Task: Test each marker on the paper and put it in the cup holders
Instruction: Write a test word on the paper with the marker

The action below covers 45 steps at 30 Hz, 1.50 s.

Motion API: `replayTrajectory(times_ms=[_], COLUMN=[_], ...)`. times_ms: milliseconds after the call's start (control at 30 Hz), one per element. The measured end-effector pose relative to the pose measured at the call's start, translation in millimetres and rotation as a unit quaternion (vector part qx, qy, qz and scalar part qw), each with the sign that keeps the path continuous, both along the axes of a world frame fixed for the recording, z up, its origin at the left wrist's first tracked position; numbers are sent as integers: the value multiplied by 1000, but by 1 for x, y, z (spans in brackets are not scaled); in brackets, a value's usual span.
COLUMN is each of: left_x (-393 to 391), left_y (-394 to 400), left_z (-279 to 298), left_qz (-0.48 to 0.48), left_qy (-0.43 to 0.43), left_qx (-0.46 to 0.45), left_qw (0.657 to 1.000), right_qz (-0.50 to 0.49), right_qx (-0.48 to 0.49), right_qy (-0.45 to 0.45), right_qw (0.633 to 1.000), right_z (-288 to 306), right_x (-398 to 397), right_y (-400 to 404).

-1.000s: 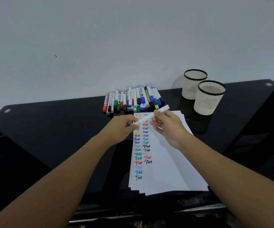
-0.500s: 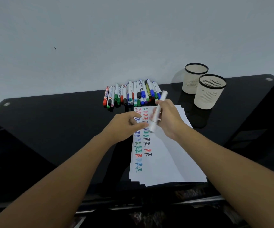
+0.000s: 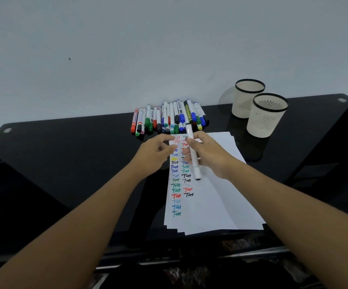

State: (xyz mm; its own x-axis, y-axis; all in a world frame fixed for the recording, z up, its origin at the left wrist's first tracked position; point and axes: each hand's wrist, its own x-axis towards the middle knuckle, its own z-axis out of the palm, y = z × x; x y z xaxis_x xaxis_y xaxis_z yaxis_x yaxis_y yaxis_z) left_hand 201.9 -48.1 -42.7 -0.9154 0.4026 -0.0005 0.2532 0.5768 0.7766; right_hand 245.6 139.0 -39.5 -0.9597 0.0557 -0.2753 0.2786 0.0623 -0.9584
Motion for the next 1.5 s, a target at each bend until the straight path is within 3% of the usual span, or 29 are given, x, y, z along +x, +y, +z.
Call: replayTrajectory(times_ms=[133, 267, 433, 500, 567, 600, 667, 733, 767, 833, 967, 1267, 1400, 1500], left_x=[3, 4, 12, 11, 10, 9, 7, 6, 6, 9, 13, 16, 11, 6], left_y=[-1, -5, 0, 1, 0, 0, -3, -4, -4, -3, -7, -5, -5, -12], left_z=[-3, -5, -4, -4, -4, -5, -5, -7, -7, -6, -3, 1, -6, -16], left_qz=[-3, -23, -57, -46, -33, -28, -25, -21, -19, -22, -33, -62, -49, -22], left_qy=[-24, -66, -127, -128, -128, -125, -109, -101, -103, -117, -148, -163, -131, -70], left_qx=[-13, -18, 18, 19, 21, 25, 21, 18, 23, 46, 78, 55, 39, -16], left_qw=[1000, 997, 990, 991, 991, 991, 994, 995, 994, 992, 985, 983, 989, 997], right_qz=[-25, -111, -158, -173, -198, -206, -158, -17, 59, 167, 252, 228, 211, 174], right_qx=[-40, -191, -240, -183, 21, 139, 346, 501, 544, 563, 523, 621, 594, 502], right_qy=[-16, -16, -14, -27, -25, 6, 136, 243, 251, 214, 154, 183, 141, 105], right_qw=[999, 975, 958, 967, 980, 969, 915, 830, 799, 780, 800, 727, 763, 840], right_z=[2, 2, -2, -5, -10, -12, -17, -22, -22, -21, -16, -18, -20, -19], right_x=[-1, -2, -1, 0, 2, 4, 9, 12, 12, 11, 13, 19, 21, 24], right_y=[0, 0, -1, -3, -3, 0, 7, 15, 17, 16, 13, 18, 17, 17])
